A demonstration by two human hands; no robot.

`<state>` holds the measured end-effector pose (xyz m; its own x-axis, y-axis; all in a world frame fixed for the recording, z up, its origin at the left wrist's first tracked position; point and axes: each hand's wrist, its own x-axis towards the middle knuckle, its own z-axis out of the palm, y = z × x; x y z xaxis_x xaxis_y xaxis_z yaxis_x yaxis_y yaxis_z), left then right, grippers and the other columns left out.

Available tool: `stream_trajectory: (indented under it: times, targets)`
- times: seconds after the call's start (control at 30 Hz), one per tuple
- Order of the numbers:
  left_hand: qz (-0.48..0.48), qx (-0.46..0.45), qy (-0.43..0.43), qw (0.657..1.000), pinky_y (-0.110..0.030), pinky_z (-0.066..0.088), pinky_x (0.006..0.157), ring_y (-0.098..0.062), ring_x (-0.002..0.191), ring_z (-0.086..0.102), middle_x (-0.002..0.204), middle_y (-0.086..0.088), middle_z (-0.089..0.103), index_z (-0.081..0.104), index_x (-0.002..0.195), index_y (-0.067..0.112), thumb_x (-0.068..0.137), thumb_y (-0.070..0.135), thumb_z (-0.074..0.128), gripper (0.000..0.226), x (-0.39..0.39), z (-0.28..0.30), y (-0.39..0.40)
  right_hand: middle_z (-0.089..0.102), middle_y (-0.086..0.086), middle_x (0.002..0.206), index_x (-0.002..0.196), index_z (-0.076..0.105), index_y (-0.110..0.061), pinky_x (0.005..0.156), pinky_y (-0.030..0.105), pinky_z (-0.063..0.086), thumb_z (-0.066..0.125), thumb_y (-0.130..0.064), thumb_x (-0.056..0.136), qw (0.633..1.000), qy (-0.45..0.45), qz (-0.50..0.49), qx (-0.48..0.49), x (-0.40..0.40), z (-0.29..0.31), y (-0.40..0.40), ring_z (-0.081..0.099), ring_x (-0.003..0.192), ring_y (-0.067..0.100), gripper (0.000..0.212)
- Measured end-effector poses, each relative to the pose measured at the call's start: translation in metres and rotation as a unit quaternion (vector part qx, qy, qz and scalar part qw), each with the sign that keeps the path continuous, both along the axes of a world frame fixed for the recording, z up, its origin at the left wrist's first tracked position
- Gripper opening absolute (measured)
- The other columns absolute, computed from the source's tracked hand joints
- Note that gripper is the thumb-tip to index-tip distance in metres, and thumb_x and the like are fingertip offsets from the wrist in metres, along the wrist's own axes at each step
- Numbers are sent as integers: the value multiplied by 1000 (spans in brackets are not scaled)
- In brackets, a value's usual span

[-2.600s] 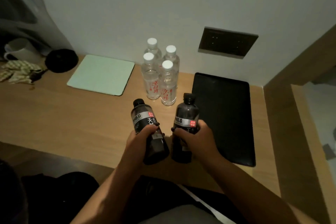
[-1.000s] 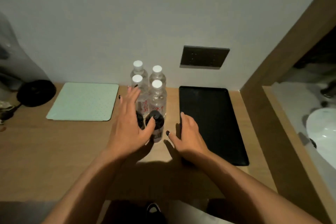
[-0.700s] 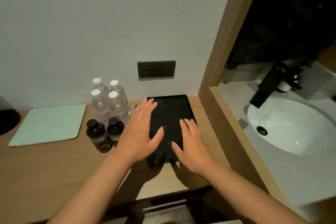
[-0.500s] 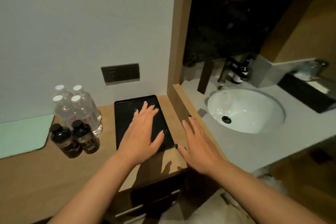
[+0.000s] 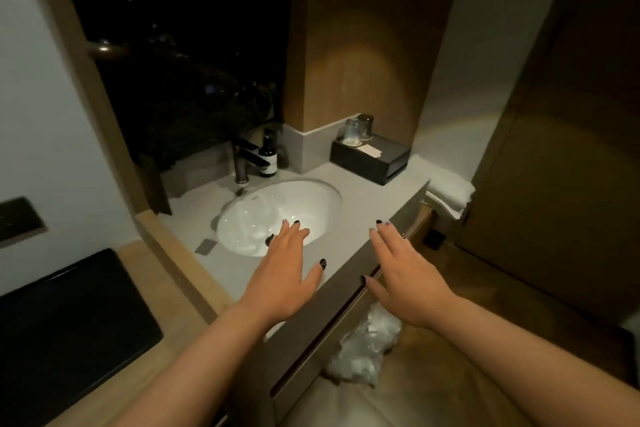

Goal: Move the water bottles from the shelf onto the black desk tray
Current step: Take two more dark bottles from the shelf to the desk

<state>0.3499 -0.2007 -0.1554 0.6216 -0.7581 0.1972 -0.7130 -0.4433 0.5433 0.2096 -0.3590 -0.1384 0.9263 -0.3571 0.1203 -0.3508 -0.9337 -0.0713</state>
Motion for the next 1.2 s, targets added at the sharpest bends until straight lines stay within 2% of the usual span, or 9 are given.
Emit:
stream_trajectory:
  times: [0.3,0.43,0.5,0.6,0.77,0.9,0.97,1.1,1.2]
  targets:
    - [-89,29,44,995,-32,9,118,-13,149,-3,162,0,10,18,151,17,98,38,43,62,3,17,-113,2,4,161,153,2,-13,118,34,12,43,-49,95,990,-45,-136,15,-29,17,-102,0,148,21,79]
    - [-111,35,80,990,-32,25,112,-19,144,23,157,-1,22,24,147,17,97,38,46,59,20,17,-170,-2,2,161,153,-2,-17,117,33,14,43,-47,95,986,-49,-156,38,-14,15,-142,-2,148,19,79]
    - [-125,38,83,988,-33,30,109,-20,140,30,156,-1,24,25,146,18,96,38,47,59,32,20,-201,-3,1,162,153,-4,-19,118,33,14,43,-47,95,984,-52,-164,54,0,14,-162,-3,148,17,79]
    - [-141,37,71,987,-36,30,111,-20,142,27,157,-1,23,24,147,19,96,38,48,59,56,26,-249,-2,0,162,153,-3,-19,118,34,15,43,-48,95,980,-55,-178,66,23,14,-196,-2,148,16,79]
    - [-174,48,59,982,-37,24,114,-19,148,12,161,-2,16,22,148,18,97,37,47,60,88,30,-322,5,-1,161,153,2,-19,117,34,17,44,-47,95,973,-69,-209,71,53,11,-256,1,148,18,77]
    - [-195,55,63,977,-40,32,112,-22,143,26,157,-3,23,25,146,19,95,37,50,59,99,22,-374,4,0,162,153,2,-19,118,39,17,45,-46,94,964,-56,-240,94,66,7,-298,-2,149,19,77]
    - [-200,60,72,975,-39,30,112,-22,145,24,158,-3,22,24,147,19,96,36,50,60,100,17,-399,4,0,162,153,2,-19,119,40,17,47,-45,94,961,-42,-252,104,68,3,-319,-2,149,19,78]
    - [-214,69,89,970,-33,35,106,-21,139,34,157,-1,24,24,147,20,96,37,50,60,92,11,-452,3,-1,161,153,1,-21,119,39,18,50,-46,93,961,-23,-255,103,63,-11,-362,-3,148,18,81]
    - [-225,79,84,967,-34,32,109,-20,141,30,157,-1,23,22,148,19,96,38,50,62,85,5,-501,2,-1,161,153,0,-20,120,37,15,49,-46,93,963,-16,-248,105,50,-18,-403,-5,148,17,81]
